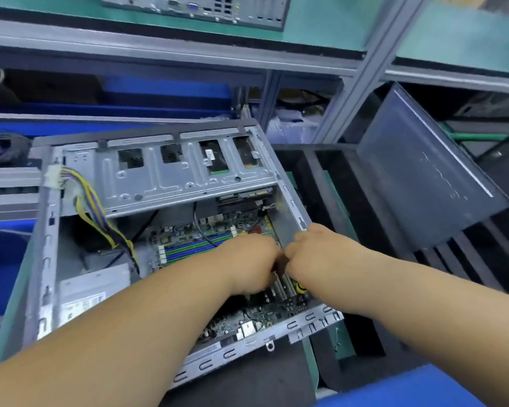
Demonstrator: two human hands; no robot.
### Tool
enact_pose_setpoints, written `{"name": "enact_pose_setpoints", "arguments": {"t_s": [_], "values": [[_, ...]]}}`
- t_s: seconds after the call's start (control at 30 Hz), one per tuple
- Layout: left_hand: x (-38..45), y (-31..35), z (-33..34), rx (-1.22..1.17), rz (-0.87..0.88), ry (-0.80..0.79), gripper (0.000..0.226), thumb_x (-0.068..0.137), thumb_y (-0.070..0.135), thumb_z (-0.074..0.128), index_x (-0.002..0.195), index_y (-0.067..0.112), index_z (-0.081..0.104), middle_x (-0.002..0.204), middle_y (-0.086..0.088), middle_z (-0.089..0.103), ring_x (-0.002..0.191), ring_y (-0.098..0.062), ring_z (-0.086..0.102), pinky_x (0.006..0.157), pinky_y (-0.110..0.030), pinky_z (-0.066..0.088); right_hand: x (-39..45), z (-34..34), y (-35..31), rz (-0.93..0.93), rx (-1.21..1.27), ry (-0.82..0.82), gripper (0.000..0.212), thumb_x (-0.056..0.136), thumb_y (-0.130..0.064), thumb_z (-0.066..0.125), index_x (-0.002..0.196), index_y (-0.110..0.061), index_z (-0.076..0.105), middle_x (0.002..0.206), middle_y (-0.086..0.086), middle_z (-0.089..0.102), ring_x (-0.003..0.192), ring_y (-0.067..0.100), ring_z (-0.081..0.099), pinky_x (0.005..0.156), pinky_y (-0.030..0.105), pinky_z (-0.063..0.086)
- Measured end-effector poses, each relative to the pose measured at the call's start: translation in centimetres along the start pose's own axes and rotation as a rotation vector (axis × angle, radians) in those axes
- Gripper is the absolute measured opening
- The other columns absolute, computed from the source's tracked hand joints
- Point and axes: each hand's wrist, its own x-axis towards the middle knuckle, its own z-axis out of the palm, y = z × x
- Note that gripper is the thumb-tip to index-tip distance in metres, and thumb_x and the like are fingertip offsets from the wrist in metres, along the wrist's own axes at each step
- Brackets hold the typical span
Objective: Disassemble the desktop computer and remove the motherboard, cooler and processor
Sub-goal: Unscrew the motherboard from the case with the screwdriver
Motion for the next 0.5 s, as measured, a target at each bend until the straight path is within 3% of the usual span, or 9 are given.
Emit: {"name": "enact_pose_setpoints", "arguments": {"t_s": [0.17,0.5], "values": [[0.6,-0.5,0.7,-0.084,0.016,0.007,0.012,0.082,0.020,0.059,0.093,0.018,0.062,0.093,-0.004,0.060,0.086,-0.026,0.058,0.074,-0.039,0.052,0.3,0.7,0.2,0.008,0.023,-0.034,0.019,0.080,-0.002,0.057,0.086,-0.020,0.060,0.094,-0.001,0.056,0.085,0.021,0.040,0.080,0.031,0.018],[0.8,-0.1,1.5,-0.077,0.007,-0.014,0.011,0.083,0.019,0.060,0.094,0.018,0.062,0.091,-0.002,0.061,0.081,-0.025,0.059,0.072,-0.037,0.053,0.5,1.4,0.8,0.000,0.051,0.030,0.016,0.080,-0.008,0.057,0.082,-0.024,0.062,0.088,-0.003,0.061,0.083,0.021,0.050,0.075,0.034,0.019]]}}
